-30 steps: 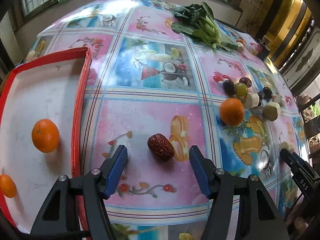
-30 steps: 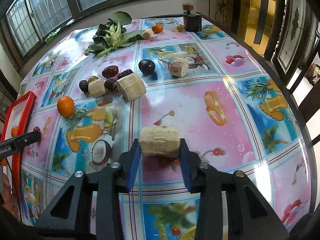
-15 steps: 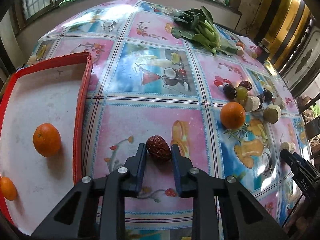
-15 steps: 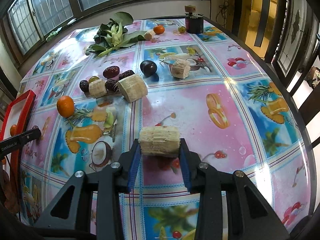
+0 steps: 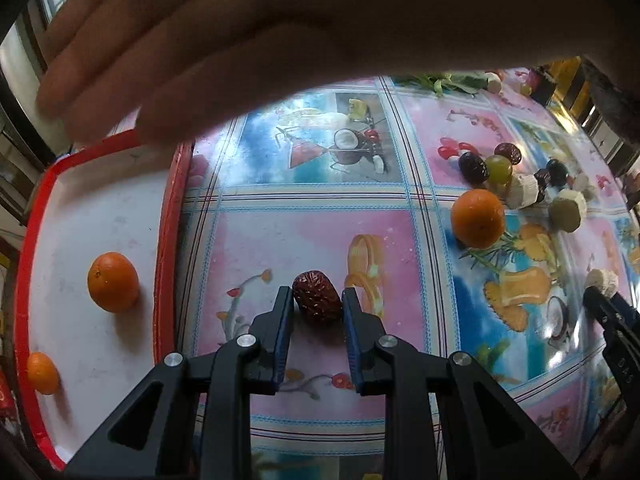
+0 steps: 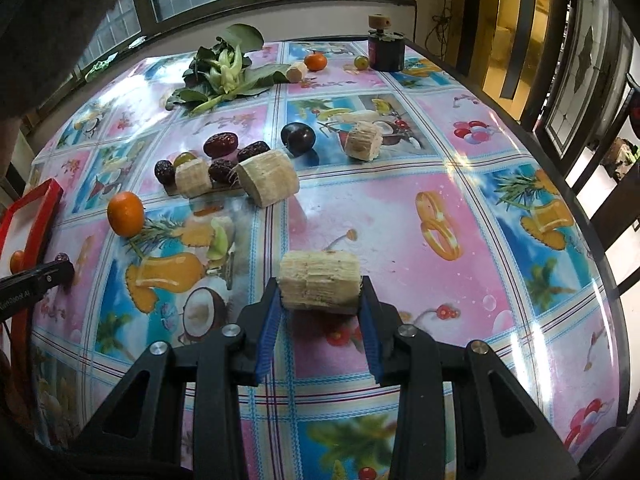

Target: Organize fruits

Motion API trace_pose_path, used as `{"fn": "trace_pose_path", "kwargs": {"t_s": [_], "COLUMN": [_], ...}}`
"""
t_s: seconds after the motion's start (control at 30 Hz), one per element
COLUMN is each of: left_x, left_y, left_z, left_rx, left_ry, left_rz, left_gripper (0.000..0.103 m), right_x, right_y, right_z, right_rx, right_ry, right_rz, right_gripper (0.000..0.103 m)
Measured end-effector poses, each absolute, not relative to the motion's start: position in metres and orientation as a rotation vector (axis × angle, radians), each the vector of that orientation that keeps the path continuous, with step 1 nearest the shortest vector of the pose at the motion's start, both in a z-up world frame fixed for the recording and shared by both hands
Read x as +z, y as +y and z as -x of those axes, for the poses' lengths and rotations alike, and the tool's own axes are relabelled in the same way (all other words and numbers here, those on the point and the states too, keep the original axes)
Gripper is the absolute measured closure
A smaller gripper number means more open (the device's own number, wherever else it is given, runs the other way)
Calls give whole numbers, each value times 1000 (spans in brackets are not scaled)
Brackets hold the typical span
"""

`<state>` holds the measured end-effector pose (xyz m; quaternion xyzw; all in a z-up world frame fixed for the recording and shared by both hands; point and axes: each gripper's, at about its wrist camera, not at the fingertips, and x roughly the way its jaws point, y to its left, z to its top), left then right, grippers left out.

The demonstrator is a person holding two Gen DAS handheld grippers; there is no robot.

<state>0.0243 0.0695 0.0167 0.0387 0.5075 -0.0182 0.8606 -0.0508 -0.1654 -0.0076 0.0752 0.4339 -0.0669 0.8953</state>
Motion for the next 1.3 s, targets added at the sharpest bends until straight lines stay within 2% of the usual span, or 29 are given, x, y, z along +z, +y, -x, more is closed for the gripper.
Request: {"fn": "trace_pose_path", "kwargs": {"t_s": [1.3], "left_x": [15], "left_y": [63], "left_z": [-23], "left_rx": [-19], "left_ry": [1073], "left_rz": [-108], "left_gripper": [80], "right_x": [-7], "right_y": [-164], "right_z": [53], "right_rx": [-139], "right_ry": [892], "right_rz": [-166], "right_gripper": [65]}}
